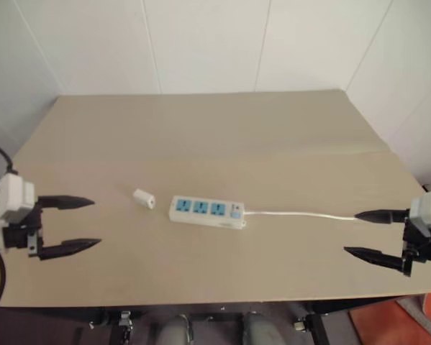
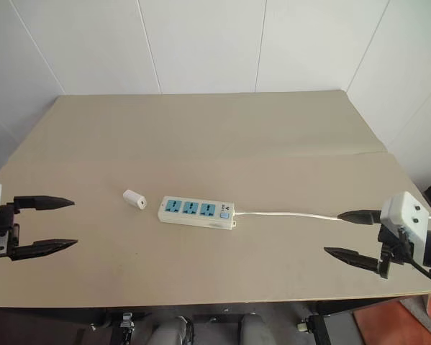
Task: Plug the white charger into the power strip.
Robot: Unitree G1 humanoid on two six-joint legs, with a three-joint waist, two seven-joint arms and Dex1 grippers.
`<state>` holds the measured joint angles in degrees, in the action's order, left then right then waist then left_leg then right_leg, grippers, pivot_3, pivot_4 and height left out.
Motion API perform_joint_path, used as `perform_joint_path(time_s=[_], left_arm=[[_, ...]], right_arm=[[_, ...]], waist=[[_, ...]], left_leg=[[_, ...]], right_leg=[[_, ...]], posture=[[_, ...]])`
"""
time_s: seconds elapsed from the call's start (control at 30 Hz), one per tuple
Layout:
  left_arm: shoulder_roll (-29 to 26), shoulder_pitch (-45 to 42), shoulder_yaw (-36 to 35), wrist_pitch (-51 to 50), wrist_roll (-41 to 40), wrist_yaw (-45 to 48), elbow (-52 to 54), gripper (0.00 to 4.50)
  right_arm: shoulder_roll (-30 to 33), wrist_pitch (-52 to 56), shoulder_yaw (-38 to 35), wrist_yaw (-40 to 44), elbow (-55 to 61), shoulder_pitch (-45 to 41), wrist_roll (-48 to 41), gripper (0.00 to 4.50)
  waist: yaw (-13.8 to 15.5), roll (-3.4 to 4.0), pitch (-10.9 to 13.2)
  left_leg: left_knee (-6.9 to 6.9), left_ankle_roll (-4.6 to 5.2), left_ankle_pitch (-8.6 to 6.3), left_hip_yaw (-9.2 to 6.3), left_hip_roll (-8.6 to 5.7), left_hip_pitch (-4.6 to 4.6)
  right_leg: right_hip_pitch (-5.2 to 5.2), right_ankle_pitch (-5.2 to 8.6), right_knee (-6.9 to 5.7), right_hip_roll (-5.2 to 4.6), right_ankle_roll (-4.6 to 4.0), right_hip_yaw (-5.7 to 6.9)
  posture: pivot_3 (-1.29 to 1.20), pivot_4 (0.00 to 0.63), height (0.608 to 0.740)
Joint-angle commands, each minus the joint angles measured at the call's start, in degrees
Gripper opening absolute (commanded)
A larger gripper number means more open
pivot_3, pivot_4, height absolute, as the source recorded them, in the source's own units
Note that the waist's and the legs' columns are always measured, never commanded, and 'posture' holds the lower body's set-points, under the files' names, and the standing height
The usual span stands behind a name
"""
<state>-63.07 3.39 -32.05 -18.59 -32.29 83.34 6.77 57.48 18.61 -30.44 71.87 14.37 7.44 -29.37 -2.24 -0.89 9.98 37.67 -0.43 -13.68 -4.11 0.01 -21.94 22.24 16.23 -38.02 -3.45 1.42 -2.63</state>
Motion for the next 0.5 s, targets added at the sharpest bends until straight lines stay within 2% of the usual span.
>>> perform_joint_path(time_s=[0.03,0.23,0.5], left_arm=[[-0.5,-2.5,2.1,1.6,-0.1,0.2,0.9,4.5],[2.9,-9.3,12.4,5.6,3.6,-1.8,-0.8,4.5],[5.0,-16.7,19.6,5.6,4.7,-3.3,-0.5,4.5]], right_arm=[[-2.3,-3.3,6.5,-0.8,-0.9,-6.3,0.4,4.48],[-14.8,-10.9,25.1,-0.9,-12.3,-25.8,7.3,4.48],[-26.4,-22.6,35.7,1.8,-31.7,-39.1,13.9,4.48]], waist=[[-0.1,-0.02,0.0],[-0.4,-0.01,0.1],[0.1,-0.04,0.1]], left_leg=[[0.0,0.0,0.0,0.0,0.0,0.01],[0.01,0.0,0.0,0.1,-0.06,0.11],[0.07,-0.04,-0.02,-0.02,-0.09,-0.4]], right_leg=[[-0.01,0.0,0.0,0.0,0.0,0.0],[0.0,-0.02,-0.04,0.06,-0.01,-0.1],[0.44,-0.03,-0.05,-0.02,0.0,0.01]], posture=[[0.0,0.15,0.74],[0.0,0.15,0.74],[0.0,0.15,0.74]])
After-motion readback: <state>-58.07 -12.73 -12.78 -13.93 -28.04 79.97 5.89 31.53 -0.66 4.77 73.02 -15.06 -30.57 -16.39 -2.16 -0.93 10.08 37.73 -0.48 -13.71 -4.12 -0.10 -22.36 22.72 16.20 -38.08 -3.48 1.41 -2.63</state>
